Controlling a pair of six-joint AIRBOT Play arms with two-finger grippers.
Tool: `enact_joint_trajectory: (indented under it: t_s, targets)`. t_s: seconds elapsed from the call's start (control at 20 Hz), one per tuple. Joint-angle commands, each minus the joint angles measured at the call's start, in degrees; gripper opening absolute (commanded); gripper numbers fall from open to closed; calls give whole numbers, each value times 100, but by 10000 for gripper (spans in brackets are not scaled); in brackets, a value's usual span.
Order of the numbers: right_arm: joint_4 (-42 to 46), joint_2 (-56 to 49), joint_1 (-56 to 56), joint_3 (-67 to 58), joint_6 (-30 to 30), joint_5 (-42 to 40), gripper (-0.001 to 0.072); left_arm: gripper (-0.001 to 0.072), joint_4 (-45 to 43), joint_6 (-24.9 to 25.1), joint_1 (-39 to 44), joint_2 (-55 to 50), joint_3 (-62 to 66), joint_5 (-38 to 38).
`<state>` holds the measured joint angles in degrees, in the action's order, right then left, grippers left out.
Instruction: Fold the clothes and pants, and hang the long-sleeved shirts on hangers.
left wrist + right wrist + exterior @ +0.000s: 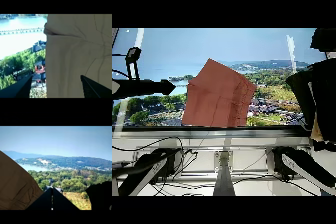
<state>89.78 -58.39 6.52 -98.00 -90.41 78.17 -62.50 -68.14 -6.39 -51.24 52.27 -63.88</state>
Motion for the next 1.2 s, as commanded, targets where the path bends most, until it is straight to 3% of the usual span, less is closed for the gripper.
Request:
enact_joint_trajectory:
  t_s: [0.0,0.55,0.85,1.1,1.15]
  targets:
    - [-2,0,7,-4,0,2,14,687,-2,2,-4,-4,0,2]
    - [-4,0,7,-4,0,-11,14,687,-2,2,-4,-4,0,2]
    - [-116,4,7,-4,4,-1532,14,688,39,2,-2,-9,-2,214]
    - [140,-7,-11,-2,24,-1394,15,685,37,2,-15,22,11,157]
    - [358,-17,-11,-2,234,-1209,14,651,39,2,-61,42,79,155]
